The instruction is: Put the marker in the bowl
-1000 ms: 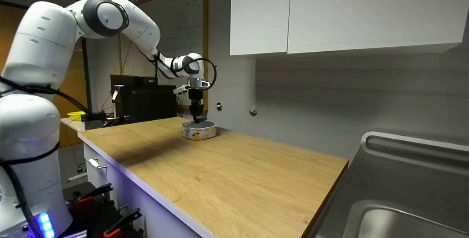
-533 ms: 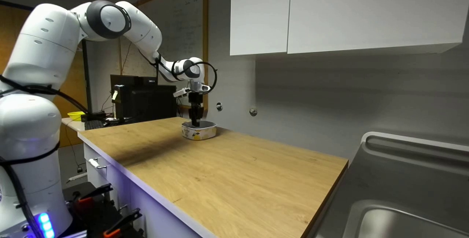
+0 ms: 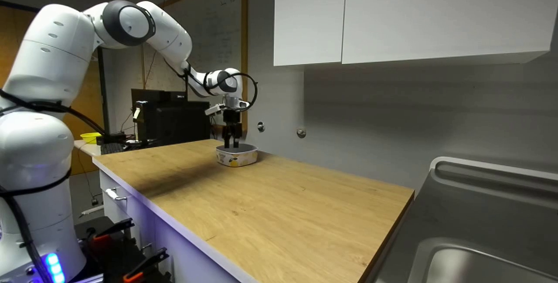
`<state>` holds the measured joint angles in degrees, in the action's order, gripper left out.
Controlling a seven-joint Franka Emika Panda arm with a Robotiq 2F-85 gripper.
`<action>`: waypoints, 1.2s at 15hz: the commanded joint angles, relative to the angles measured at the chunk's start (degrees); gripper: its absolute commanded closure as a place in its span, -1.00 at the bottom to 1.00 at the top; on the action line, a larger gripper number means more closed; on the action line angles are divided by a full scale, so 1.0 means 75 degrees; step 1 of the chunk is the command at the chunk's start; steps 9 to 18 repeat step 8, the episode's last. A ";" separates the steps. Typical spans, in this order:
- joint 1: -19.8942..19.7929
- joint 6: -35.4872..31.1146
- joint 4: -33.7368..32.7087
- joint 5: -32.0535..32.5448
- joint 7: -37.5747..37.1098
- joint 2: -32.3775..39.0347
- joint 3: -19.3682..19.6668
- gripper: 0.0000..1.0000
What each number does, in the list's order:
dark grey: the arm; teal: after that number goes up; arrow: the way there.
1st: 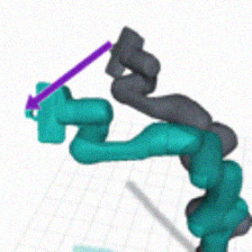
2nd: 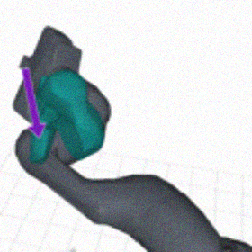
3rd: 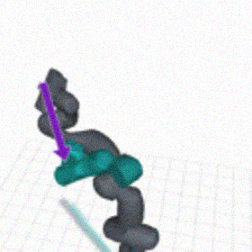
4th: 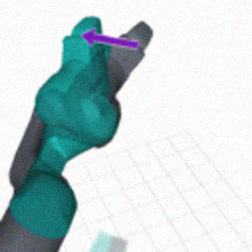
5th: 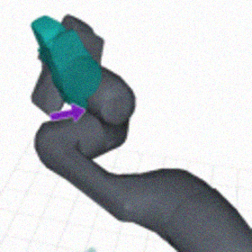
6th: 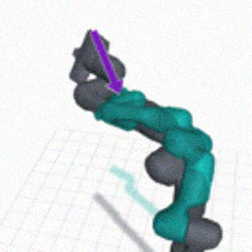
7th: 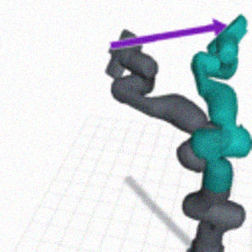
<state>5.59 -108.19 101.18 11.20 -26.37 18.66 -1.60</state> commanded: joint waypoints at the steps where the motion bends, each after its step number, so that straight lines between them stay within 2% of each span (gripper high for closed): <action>1: 0.0113 0.0265 -0.0096 -0.0073 0.0141 -0.0055 0.0066 -1.00; 8: 0.0255 0.0226 0.0346 -0.0264 0.0225 -0.0938 -0.0100 -1.00; 18: 0.0255 0.0226 0.0346 -0.0264 0.0225 -0.0938 -0.0100 -1.00</action>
